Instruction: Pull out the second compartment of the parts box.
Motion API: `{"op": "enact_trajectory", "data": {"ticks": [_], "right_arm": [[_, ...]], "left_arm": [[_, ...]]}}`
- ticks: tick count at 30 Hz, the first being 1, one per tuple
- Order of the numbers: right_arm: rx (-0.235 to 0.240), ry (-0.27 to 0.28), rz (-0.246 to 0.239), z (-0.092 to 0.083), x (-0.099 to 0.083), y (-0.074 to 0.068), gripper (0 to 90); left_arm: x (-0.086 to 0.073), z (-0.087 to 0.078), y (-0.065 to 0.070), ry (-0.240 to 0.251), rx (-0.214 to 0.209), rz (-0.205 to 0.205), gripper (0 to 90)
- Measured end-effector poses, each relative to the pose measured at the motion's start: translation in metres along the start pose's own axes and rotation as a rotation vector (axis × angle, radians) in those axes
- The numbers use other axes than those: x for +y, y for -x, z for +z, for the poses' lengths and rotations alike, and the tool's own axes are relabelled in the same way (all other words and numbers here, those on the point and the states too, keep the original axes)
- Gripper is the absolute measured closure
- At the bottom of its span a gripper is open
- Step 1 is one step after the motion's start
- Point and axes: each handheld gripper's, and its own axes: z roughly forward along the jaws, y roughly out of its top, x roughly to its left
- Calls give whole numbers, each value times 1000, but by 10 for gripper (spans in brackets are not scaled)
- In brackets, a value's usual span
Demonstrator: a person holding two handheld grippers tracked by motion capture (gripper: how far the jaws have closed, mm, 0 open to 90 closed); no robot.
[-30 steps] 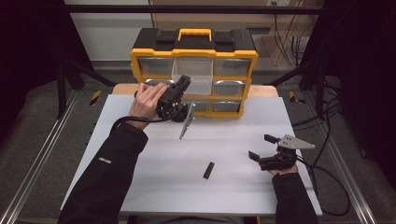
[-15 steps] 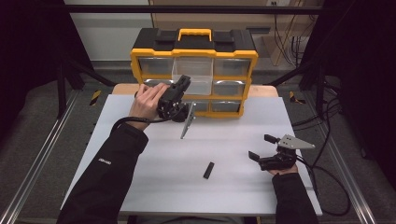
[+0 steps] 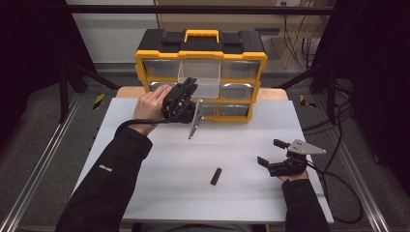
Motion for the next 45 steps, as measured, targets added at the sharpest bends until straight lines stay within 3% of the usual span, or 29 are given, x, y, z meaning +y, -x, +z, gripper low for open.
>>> {"op": "enact_trajectory", "data": {"ticks": [2, 9, 14, 17, 22, 28, 38, 42, 45], "right_arm": [[0, 0, 0, 0, 0, 0, 3], [0, 1, 0, 0, 0, 0, 3], [1, 3, 1, 0, 0, 0, 3], [2, 4, 3, 0, 0, 0, 2], [3, 1, 3, 0, 0, 0, 3], [2, 1, 3, 0, 0, 0, 2], [2, 2, 3, 0, 0, 0, 3], [2, 0, 4, 1, 0, 0, 3], [2, 2, 3, 1, 0, 0, 2]], "left_arm": [[0, -1, -3, -6, -32, -59, 650], [0, -8, -13, -43, -69, -250, 448], [-4, -13, -15, -48, -122, -400, 313], [-7, -17, -15, -54, -162, -470, 267], [-14, -24, -11, -59, -190, -571, 203], [-25, -33, -6, -66, -251, -722, 107], [-43, -45, 13, -44, -323, -915, 34], [-48, -49, 21, -36, -336, -958, 27], [-50, -53, 27, -25, -344, -968, 24]]}}
